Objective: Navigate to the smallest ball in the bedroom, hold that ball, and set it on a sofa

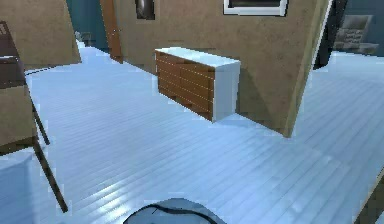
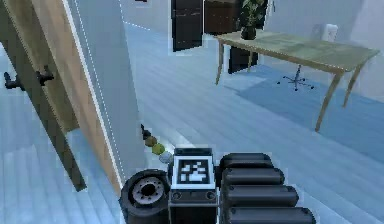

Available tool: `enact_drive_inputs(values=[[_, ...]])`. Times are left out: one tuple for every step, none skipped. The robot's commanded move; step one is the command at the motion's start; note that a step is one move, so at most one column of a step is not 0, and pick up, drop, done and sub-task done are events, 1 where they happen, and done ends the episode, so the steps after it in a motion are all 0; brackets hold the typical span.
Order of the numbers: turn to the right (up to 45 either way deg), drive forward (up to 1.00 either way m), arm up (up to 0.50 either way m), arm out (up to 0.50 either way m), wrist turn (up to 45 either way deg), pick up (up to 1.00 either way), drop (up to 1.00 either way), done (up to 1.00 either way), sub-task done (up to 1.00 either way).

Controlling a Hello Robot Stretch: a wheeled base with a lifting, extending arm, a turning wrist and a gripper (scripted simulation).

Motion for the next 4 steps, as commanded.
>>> enact_drive_inputs(values=[[21.0, 0.0, 0.0, 0.0, 0.0, 0.0, 0.0, 0.0, 0.0], [0.0, 0.4, 0.0, 0.0, 0.0, 0.0, 0.0, 0.0, 0.0], [15.0, 0.0, 0.0, 0.0, 0.0, 0.0, 0.0, 0.0, 0.0], [0.0, 0.95, 0.0, 0.0, 0.0, 0.0, 0.0, 0.0, 0.0]])
